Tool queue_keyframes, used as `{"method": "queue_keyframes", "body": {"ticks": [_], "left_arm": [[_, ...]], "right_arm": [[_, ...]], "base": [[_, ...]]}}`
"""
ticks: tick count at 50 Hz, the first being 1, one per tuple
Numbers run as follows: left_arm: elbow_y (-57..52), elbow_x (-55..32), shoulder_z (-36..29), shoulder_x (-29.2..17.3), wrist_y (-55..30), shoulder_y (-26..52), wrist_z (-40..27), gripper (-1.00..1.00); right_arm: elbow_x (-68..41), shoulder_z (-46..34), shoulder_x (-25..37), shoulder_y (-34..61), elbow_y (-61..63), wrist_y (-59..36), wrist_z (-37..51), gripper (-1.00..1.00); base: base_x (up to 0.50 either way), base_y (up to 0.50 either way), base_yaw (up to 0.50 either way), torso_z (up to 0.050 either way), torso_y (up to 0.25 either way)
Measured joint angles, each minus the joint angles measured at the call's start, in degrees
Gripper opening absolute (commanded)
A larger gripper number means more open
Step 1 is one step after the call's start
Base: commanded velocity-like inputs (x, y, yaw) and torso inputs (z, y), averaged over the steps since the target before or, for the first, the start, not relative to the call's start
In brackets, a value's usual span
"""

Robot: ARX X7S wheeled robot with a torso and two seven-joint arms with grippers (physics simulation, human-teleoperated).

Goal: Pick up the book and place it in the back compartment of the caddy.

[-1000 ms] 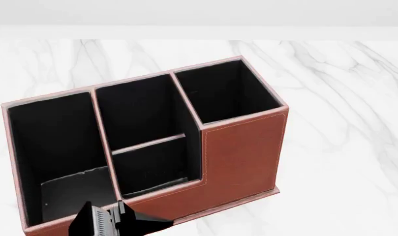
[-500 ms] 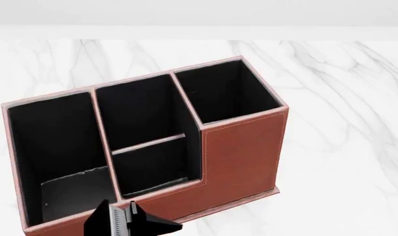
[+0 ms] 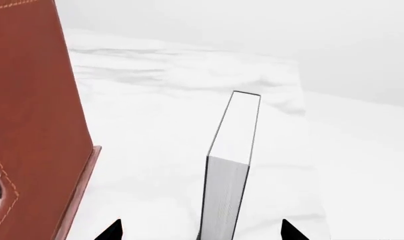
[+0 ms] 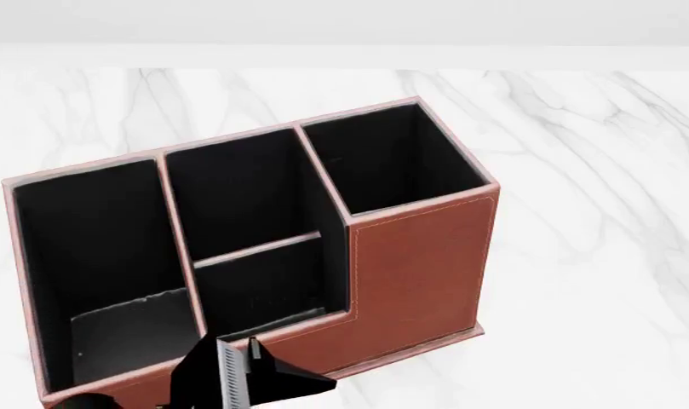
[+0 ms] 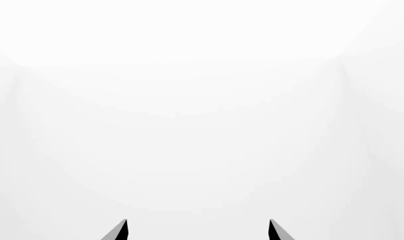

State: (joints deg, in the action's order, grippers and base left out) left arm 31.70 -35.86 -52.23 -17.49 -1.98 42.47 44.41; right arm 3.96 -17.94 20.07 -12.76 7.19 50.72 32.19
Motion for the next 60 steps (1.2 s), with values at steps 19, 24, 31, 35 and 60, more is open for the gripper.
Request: {"method": "queue_keyframes", "body": {"ticks": [19, 24, 31, 35, 60], "left_arm": [[3.4, 1.3, -1.2, 3.0, 0.0, 1.8, 0.5, 1.0], [4.4, 1.6, -1.6, 3.7, 0.1, 2.1, 0.7, 1.0], [5.8, 2.0, -1.9, 4.7, 0.5, 2.4, 1.1, 1.0], [6.8, 2.2, -2.1, 5.3, 0.7, 2.7, 1.5, 1.0], [15.6, 3.2, -2.8, 10.1, 3.8, 4.5, 4.0, 1.0]], "right_arm": [[0.0, -0.1, 0.4, -0.3, 0.5, 0.1, 0.4, 1.0], [0.1, -0.2, 0.5, -0.3, 0.6, 0.1, 0.5, 1.0], [0.1, -0.2, 0.6, -0.3, 0.7, 0.2, 0.6, 1.0], [0.0, -0.2, 0.7, -0.4, 0.8, 0.2, 0.7, 1.0], [0.0, -0.5, 1.2, -0.6, 1.1, 0.4, 1.2, 1.0]], "base": [[0.0, 0.0, 0.0, 0.0, 0.0], [0.0, 0.0, 0.0, 0.0, 0.0], [0.0, 0.0, 0.0, 0.0, 0.0], [0.0, 0.0, 0.0, 0.0, 0.0], [0.0, 0.0, 0.0, 0.0, 0.0]]}}
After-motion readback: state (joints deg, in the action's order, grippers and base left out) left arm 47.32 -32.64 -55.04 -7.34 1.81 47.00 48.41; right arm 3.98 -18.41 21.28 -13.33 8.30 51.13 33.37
